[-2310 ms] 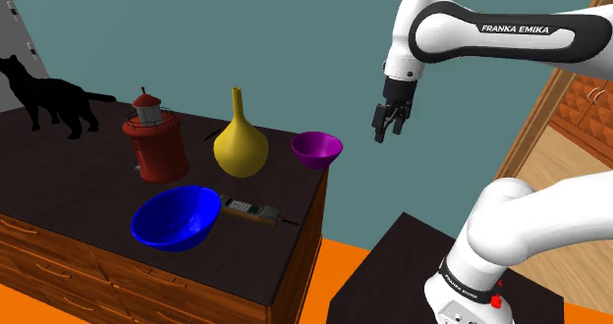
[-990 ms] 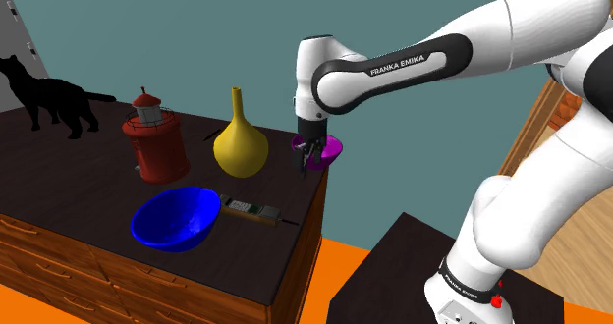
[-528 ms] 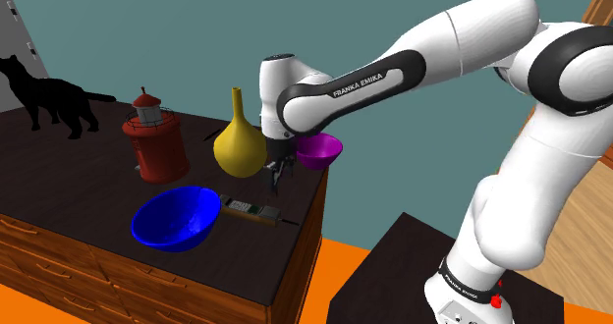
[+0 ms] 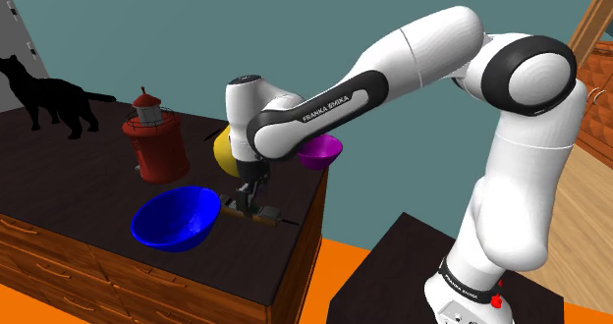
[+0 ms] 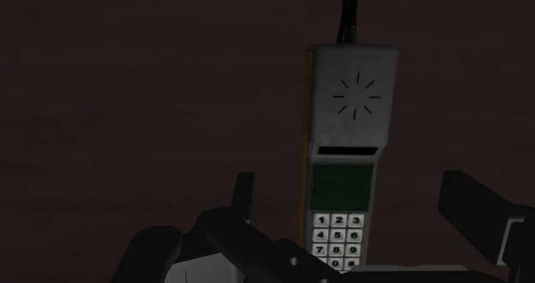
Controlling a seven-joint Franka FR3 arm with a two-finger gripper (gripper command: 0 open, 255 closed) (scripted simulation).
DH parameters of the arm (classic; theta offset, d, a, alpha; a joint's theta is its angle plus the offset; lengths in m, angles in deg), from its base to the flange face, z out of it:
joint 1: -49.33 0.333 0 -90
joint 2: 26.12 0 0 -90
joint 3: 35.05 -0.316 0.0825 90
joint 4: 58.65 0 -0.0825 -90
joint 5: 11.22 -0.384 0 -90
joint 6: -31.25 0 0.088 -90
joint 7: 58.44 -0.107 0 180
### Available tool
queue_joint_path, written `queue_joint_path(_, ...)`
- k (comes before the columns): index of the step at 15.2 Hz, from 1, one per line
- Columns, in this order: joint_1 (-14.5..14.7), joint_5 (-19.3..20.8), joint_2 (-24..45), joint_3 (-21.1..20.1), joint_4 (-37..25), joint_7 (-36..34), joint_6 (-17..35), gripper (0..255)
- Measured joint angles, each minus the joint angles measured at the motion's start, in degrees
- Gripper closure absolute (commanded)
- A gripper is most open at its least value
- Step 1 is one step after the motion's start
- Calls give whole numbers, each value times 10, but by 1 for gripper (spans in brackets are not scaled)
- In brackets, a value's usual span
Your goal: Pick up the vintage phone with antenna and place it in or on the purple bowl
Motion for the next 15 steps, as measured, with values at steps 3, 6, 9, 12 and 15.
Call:
queue_joint_path(3, 2, 4, 11, 0, 8, -3, 19, 0)
queue_joint_path(6, 3, 9, 22, 1, 19, -6, 40, 0)
queue_joint_path(9, 3, 10, 24, 1, 20, -6, 44, 0)
queue_joint_path(12, 3, 10, 25, 1, 20, -6, 44, 0)
queue_joint_path(15, 3, 10, 25, 1, 20, -6, 44, 255)
